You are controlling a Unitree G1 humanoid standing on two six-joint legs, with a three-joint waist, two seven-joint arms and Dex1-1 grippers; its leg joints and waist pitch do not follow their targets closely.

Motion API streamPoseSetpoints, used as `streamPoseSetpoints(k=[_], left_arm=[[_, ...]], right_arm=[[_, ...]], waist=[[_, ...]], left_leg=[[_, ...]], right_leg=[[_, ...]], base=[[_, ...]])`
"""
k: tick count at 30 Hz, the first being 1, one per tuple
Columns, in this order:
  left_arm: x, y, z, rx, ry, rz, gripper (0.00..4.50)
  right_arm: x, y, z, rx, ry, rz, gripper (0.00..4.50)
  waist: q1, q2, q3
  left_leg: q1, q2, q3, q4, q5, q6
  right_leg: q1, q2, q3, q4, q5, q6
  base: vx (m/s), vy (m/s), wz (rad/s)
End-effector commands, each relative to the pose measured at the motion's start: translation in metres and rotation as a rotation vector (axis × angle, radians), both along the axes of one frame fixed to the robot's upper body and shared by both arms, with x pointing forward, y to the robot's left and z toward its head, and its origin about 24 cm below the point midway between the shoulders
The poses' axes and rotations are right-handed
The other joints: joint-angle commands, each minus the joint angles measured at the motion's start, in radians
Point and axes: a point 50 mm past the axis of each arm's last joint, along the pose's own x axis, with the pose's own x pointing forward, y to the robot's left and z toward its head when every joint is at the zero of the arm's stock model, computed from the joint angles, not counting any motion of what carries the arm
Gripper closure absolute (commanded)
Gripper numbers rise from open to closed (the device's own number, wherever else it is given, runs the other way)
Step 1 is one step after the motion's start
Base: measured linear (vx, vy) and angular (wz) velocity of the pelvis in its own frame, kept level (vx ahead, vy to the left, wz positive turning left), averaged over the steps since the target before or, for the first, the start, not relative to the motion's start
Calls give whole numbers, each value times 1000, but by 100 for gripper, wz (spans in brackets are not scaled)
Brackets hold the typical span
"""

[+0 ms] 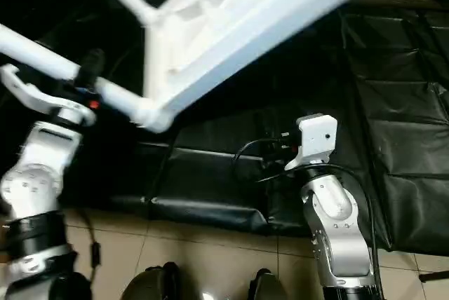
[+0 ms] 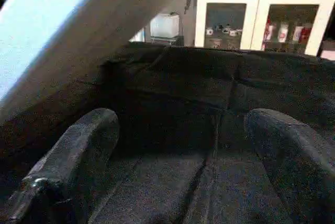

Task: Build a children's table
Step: Flip table

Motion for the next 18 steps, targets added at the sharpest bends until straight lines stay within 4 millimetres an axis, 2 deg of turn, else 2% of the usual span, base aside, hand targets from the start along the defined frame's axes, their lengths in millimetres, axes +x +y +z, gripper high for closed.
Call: streamPoseSetpoints(k=[1,5,7,10,12,13,15,18], left_arm=[[3,-19,1,-49,-9,-91,228],[5,-30,-1,-31,3,-110,232],[7,-34,-2,-23,9,-117,232],[8,-42,-2,-17,13,-124,232],[8,-43,-2,-20,13,-127,232],[8,-43,-2,-21,13,-127,232],[7,-43,-1,-25,10,-130,232],[6,-41,-2,-19,12,-117,232]], right_arm=[[-2,2,15,13,-74,12,10],[-3,14,40,129,-190,94,0],[-5,19,50,186,-232,137,0],[-8,30,64,248,-288,222,0],[-6,32,70,272,-299,218,0],[-4,31,72,285,-301,199,0],[0,28,73,316,-298,152,0],[8,20,75,429,-265,49,0]], waist=[[-7,-14,-92],[-11,-14,-92],[-11,-13,-91],[-12,-13,-93],[-14,-11,-93],[-15,-15,-94],[-17,-14,-93],[-21,-15,-92]], left_leg=[[38,-9,2,-53,-201,83],[39,-7,1,-54,-210,99],[42,-7,1,-53,-210,98],[39,-6,-1,-55,-205,92],[37,-6,-1,-56,-205,89],[38,-7,-1,-55,-204,84],[38,-8,0,-55,-205,79],[38,-10,1,-57,-226,70]], right_leg=[[52,18,-5,-51,-125,-172],[50,16,-7,-54,-136,-159],[48,18,-6,-54,-146,-149],[50,17,-7,-53,-140,-149],[49,17,-8,-53,-137,-154],[50,18,-8,-51,-134,-160],[48,17,-7,-51,-144,-163],[45,17,-7,-55,-186,-150]], base=[[0,0,0],[0,0,0],[0,0,0],[0,0,0],[0,0,0],[0,0,0],[0,0,0],[0,0,0]])
